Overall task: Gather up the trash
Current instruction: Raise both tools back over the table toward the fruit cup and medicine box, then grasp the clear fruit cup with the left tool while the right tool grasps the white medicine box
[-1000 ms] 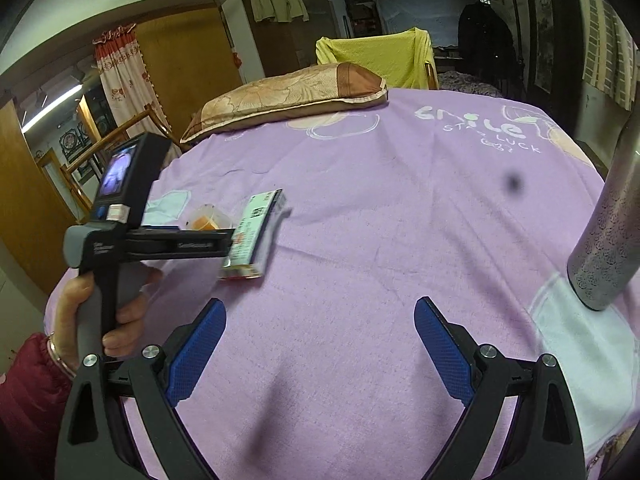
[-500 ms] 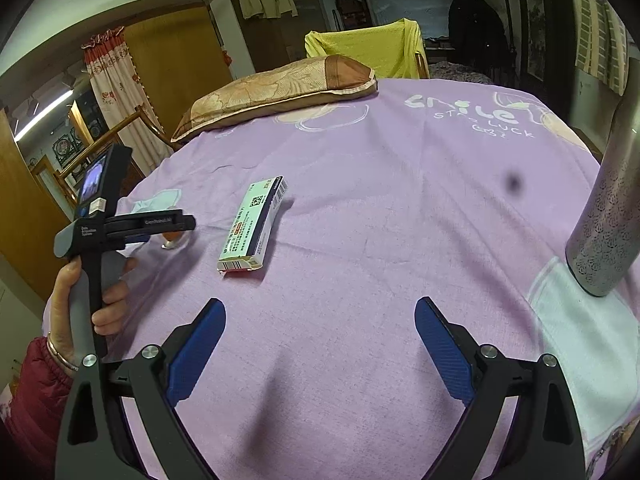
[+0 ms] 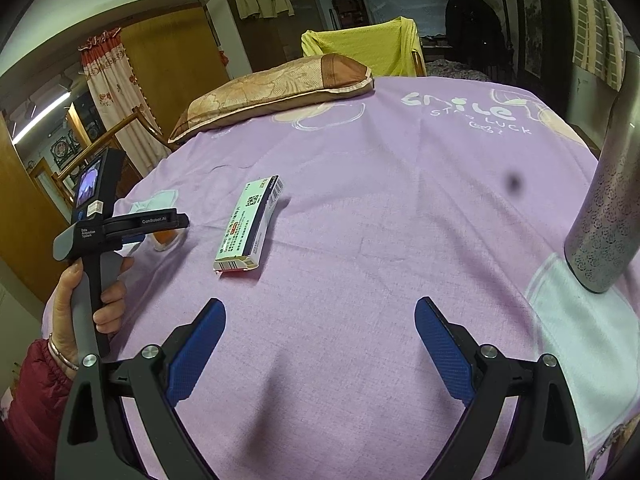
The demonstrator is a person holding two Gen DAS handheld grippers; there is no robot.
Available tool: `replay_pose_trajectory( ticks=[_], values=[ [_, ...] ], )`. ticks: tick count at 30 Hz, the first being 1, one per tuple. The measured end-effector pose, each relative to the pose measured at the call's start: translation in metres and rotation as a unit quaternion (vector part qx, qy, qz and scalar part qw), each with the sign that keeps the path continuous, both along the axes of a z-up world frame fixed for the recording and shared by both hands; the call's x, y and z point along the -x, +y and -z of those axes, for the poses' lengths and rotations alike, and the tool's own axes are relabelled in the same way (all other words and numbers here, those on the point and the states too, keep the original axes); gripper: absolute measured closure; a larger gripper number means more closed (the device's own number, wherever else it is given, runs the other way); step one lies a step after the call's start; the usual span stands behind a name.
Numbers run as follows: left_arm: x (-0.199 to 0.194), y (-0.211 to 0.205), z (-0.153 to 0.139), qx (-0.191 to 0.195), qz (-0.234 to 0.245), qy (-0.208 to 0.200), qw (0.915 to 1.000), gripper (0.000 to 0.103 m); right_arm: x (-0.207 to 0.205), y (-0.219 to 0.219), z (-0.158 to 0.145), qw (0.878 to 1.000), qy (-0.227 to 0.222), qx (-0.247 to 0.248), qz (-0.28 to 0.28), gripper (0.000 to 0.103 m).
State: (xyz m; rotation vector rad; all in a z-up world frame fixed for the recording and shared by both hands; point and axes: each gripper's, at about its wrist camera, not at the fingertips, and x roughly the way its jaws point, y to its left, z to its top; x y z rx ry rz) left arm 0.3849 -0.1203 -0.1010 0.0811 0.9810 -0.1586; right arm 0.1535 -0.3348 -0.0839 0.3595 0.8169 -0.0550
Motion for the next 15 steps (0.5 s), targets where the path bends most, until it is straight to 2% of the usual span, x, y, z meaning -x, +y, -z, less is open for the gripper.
replay_pose_trajectory(
  ticks=[2, 3, 9, 12, 14, 15],
  values=[
    [0.002, 0.003, -0.004, 0.000, 0.004, -0.008, 1.0000, 0.041, -0.001, -0.001, 0.001, 1.000, 0.004, 0.002, 0.003, 0.009],
    [0.004, 0.005, -0.005, 0.005, 0.006, -0.010, 0.9999, 0.047, -0.001, -0.002, 0.002, 1.000, 0.006, 0.001, 0.005, 0.009],
    [0.021, 0.029, -0.011, 0.065, 0.020, 0.005, 0.9977, 0.048, -0.004, -0.005, 0.007, 1.000, 0.016, -0.011, 0.004, 0.009],
    [0.037, 0.044, -0.013, 0.074, 0.026, -0.005, 0.9969, 0.048, -0.003, -0.004, 0.006, 1.000, 0.014, -0.014, 0.001, 0.009],
    [0.047, 0.053, -0.010, 0.066, 0.028, -0.002, 0.9974, 0.048, -0.002, -0.002, 0.006, 1.000, 0.013, -0.010, -0.002, 0.009],
    [0.049, 0.058, -0.013, 0.092, 0.038, -0.002, 0.9951, 0.048, -0.002, -0.001, 0.006, 1.000, 0.013, -0.008, -0.003, 0.009]
  ],
)
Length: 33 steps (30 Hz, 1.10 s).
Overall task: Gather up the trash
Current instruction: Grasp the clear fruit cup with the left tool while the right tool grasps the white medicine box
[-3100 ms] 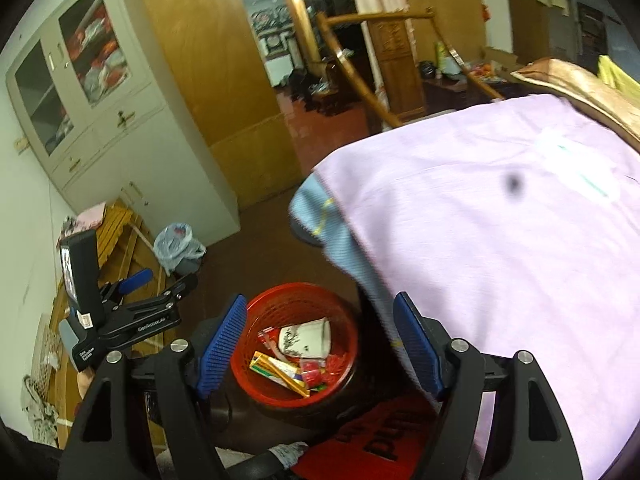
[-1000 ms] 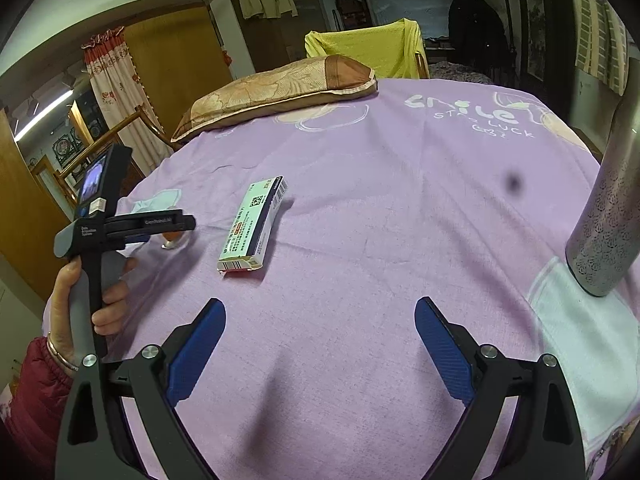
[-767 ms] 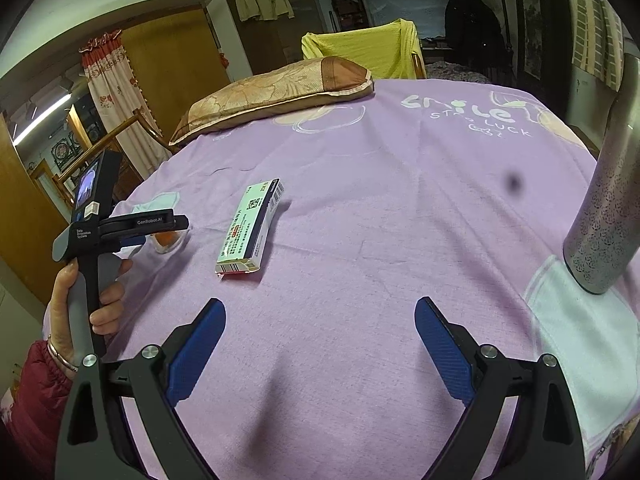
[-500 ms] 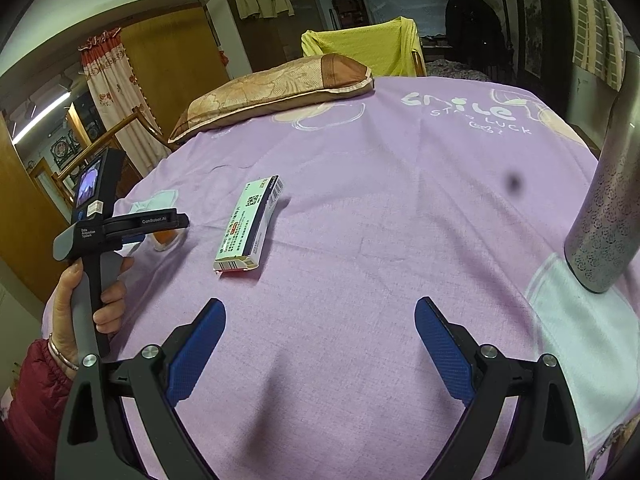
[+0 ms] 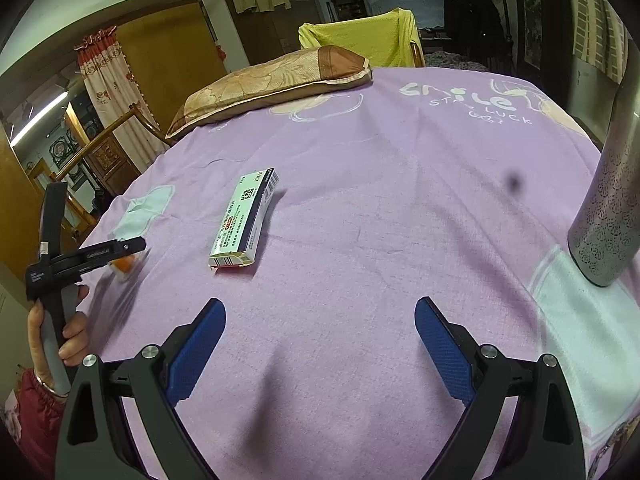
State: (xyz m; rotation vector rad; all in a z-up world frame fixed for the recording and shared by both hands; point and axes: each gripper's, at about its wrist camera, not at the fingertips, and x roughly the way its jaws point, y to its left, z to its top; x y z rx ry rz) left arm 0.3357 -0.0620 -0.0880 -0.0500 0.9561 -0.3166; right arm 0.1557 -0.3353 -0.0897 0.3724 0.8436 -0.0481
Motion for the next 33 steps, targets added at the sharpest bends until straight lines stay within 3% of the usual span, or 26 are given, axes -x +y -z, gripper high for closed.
replay_pose_trajectory(
  ticks=[2, 9, 13, 18, 21, 24, 29, 33],
  values=[
    [0.002, 0.002, -0.002, 0.009, 0.004, -0.003, 0.9999, 0.048, -0.001, 0.002, 0.001, 1.000, 0.002, 0.006, -0.003, 0.009],
    [0.004, -0.020, 0.006, -0.062, 0.009, -0.009, 0.9980, 0.045, -0.005, 0.003, 0.005, 1.000, 0.012, 0.013, -0.002, 0.009],
    [0.004, -0.031, 0.012, -0.095, 0.020, -0.005, 0.9953, 0.023, -0.005, 0.006, 0.007, 1.000, 0.014, 0.016, -0.008, 0.009],
    [0.001, -0.031, 0.018, -0.116, 0.007, 0.007, 0.9932, 0.006, -0.006, 0.014, 0.007, 0.999, 0.007, 0.039, -0.016, 0.009],
    [0.000, -0.028, 0.018, -0.112, 0.004, 0.010, 0.9936, 0.006, -0.012, 0.019, 0.007, 0.999, 0.001, 0.052, -0.014, 0.009],
    [0.001, -0.029, 0.018, -0.112, 0.004, 0.010, 0.9936, 0.006, -0.029, 0.024, 0.010, 0.999, 0.017, 0.034, -0.014, 0.009],
    [0.000, -0.029, 0.018, -0.112, 0.004, 0.010, 0.9936, 0.006, -0.074, 0.043, 0.008, 0.999, 0.030, -0.001, -0.021, 0.009],
    [0.000, -0.029, 0.018, -0.112, 0.004, 0.010, 0.9936, 0.006, -0.115, 0.060, 0.006, 0.999, 0.031, 0.003, -0.019, 0.009]
  ],
)
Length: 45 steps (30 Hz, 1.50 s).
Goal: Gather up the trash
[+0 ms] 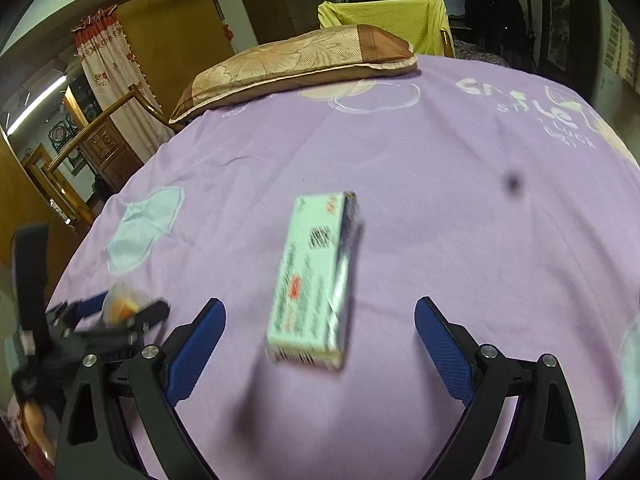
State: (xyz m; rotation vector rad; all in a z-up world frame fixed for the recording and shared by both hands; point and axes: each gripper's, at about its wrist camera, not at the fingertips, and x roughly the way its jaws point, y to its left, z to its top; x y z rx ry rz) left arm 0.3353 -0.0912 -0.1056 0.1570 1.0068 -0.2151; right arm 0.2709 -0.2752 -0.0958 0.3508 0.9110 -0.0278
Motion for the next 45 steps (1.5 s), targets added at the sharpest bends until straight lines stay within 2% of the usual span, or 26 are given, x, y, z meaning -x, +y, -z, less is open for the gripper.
replay_pose_trajectory(
  ticks=[2, 4, 5, 6, 8, 11, 13, 14, 15, 18, 21, 25, 31, 33, 35, 39, 45],
  values=[
    [0.000, 0.000, 0.000, 0.000, 0.000, 0.000, 1.0000, 0.006, -0.015, 0.008, 0.004, 1.000, 0.004, 0.014, 0.003, 0.011],
    [0.000, 0.000, 0.000, 0.000, 0.000, 0.000, 1.0000, 0.006, -0.020, 0.011, 0.011, 0.999, 0.015, 0.029, 0.001, 0.025],
    [0.000, 0.000, 0.000, 0.000, 0.000, 0.000, 1.0000, 0.006, -0.020, 0.012, 0.016, 0.999, 0.027, 0.047, -0.006, 0.046],
    [0.000, 0.000, 0.000, 0.000, 0.000, 0.000, 1.0000, 0.006, -0.019, 0.010, 0.019, 0.998, 0.032, 0.056, -0.009, 0.061],
    [0.000, 0.000, 0.000, 0.000, 0.000, 0.000, 1.0000, 0.006, -0.010, 0.002, 0.015, 0.997, 0.030, 0.069, 0.000, 0.060],
    [0.000, -0.001, 0.000, 0.000, 0.001, 0.000, 1.0000, 0.006, 0.013, -0.015, 0.009, 0.999, 0.027, 0.043, 0.001, 0.059],
    [0.000, -0.001, 0.000, 0.000, 0.000, 0.000, 1.0000, 0.006, 0.031, -0.021, 0.007, 0.998, 0.023, 0.051, 0.003, 0.058],
    [0.000, 0.000, 0.000, 0.000, 0.000, 0.000, 1.0000, 0.006, 0.037, -0.023, 0.007, 0.998, 0.022, 0.059, 0.004, 0.048],
    [0.000, 0.000, 0.000, 0.000, 0.000, 0.000, 1.0000, 0.006, 0.043, -0.025, 0.006, 0.998, 0.018, 0.067, 0.007, 0.034],
    [0.000, 0.000, 0.000, 0.000, 0.001, 0.000, 1.0000, 0.006, 0.054, -0.032, 0.003, 0.997, 0.003, 0.081, 0.017, 0.027],
    [0.000, 0.000, 0.000, 0.000, 0.001, 0.000, 1.0000, 0.006, 0.052, -0.034, 0.000, 0.997, -0.008, 0.072, 0.019, 0.023],
    [0.000, 0.000, -0.001, 0.002, 0.003, 0.002, 1.0000, 0.007, 0.048, -0.025, 0.007, 0.997, 0.005, 0.081, 0.002, 0.023],
    [0.001, 0.005, -0.004, 0.026, 0.002, 0.001, 0.9997, 0.008, 0.050, -0.022, 0.001, 0.996, -0.008, 0.087, 0.003, 0.020],
    [0.003, 0.005, -0.005, 0.028, 0.007, -0.002, 0.9996, 0.011, 0.050, -0.024, 0.001, 0.996, -0.009, 0.085, 0.009, 0.020],
    [0.006, 0.000, -0.006, 0.024, 0.023, -0.009, 0.9994, 0.021, 0.050, -0.027, 0.002, 0.997, -0.008, 0.082, 0.014, 0.020],
    [0.013, -0.009, -0.007, 0.022, 0.053, -0.014, 0.9982, 0.032, 0.048, -0.029, 0.004, 0.997, -0.006, 0.076, 0.020, 0.020],
    [0.021, -0.018, -0.008, 0.030, 0.098, -0.013, 0.9946, 0.035, 0.045, -0.024, 0.007, 0.997, -0.002, 0.079, 0.015, 0.020]
  ],
)
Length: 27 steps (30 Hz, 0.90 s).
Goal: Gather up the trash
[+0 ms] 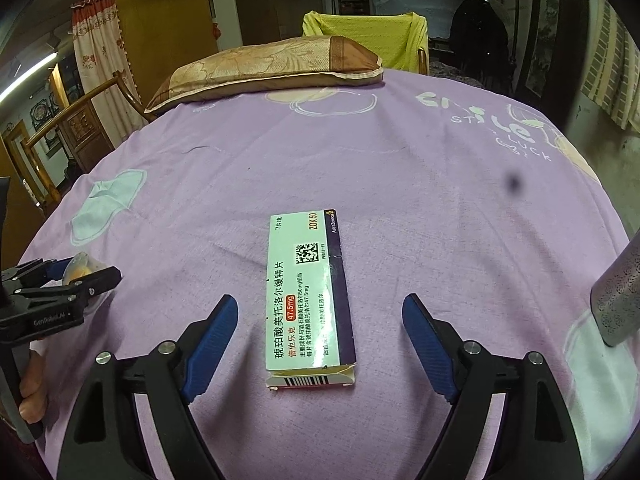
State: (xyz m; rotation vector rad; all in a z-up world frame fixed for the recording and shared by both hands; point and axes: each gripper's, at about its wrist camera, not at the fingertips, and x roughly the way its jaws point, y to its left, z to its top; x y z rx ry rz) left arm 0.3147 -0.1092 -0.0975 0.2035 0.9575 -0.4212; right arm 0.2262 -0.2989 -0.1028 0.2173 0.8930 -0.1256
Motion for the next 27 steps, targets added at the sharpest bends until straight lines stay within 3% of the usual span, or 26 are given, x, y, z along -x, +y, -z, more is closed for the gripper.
replay_pose_trajectory(
  ticks=[9, 14, 18, 21, 23, 25, 27],
  values=[
    [0.003, -0.007, 0.002, -0.014, 0.016, -0.001, 0.9998, 0.033, -0.004, 0.000, 0.003, 1.000, 0.004, -0.002, 0.001, 0.020],
    [0.005, 0.005, -0.002, 0.003, 0.019, 0.035, 0.9992, 0.033, -0.005, 0.001, 0.004, 1.000, 0.007, -0.008, -0.004, 0.020],
    [0.009, 0.007, -0.001, 0.000, 0.016, 0.017, 0.9997, 0.035, -0.005, 0.005, 0.005, 1.000, 0.009, -0.006, -0.013, 0.020],
    [0.009, 0.005, -0.002, -0.013, 0.003, 0.003, 0.9999, 0.045, -0.005, 0.007, 0.005, 1.000, 0.010, -0.002, -0.014, 0.020],
    [0.010, 0.006, -0.003, -0.009, 0.003, 0.002, 1.0000, 0.047, -0.005, 0.006, 0.005, 1.000, 0.010, -0.006, -0.012, 0.020],
    [0.013, 0.011, -0.007, 0.007, 0.004, -0.005, 1.0000, 0.047, -0.005, 0.007, 0.007, 1.000, 0.013, -0.008, -0.016, 0.028],
    [0.016, 0.017, -0.013, 0.029, 0.003, -0.016, 0.9995, 0.047, -0.006, 0.008, 0.010, 0.999, 0.023, -0.011, -0.023, 0.060]
  ],
)
